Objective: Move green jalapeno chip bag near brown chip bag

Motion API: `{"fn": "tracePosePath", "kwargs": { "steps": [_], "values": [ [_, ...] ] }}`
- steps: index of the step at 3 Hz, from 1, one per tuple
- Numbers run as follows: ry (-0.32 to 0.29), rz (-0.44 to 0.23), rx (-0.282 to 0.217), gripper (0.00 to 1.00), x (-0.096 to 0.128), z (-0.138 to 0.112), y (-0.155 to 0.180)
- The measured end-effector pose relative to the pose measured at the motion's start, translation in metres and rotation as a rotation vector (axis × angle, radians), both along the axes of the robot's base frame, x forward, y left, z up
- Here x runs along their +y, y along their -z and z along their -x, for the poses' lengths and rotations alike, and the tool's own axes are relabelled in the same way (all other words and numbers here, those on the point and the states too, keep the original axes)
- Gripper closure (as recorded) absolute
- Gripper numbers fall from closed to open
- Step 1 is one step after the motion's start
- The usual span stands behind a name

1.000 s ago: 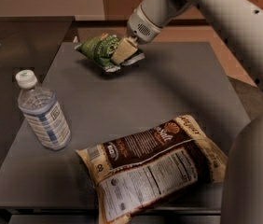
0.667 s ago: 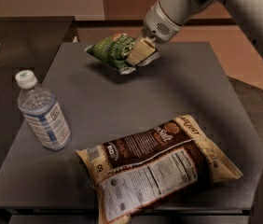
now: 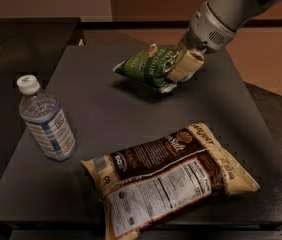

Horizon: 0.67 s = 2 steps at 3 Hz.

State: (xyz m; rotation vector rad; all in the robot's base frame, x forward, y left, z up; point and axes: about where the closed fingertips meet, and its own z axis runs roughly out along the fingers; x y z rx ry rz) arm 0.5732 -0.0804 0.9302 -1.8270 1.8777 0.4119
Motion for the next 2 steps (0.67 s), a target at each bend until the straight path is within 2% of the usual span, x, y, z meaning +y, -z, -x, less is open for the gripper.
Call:
{"fn": "tracePosePath", "kwargs": {
  "steps": [1, 2],
  "values": [
    [-0.049, 0.041, 0.007, 1.00, -0.019, 0.031, -0.002],
    [-0.110, 0.065, 0.013, 1.00, -0.024, 0.059, -0.003]
  ]
}}
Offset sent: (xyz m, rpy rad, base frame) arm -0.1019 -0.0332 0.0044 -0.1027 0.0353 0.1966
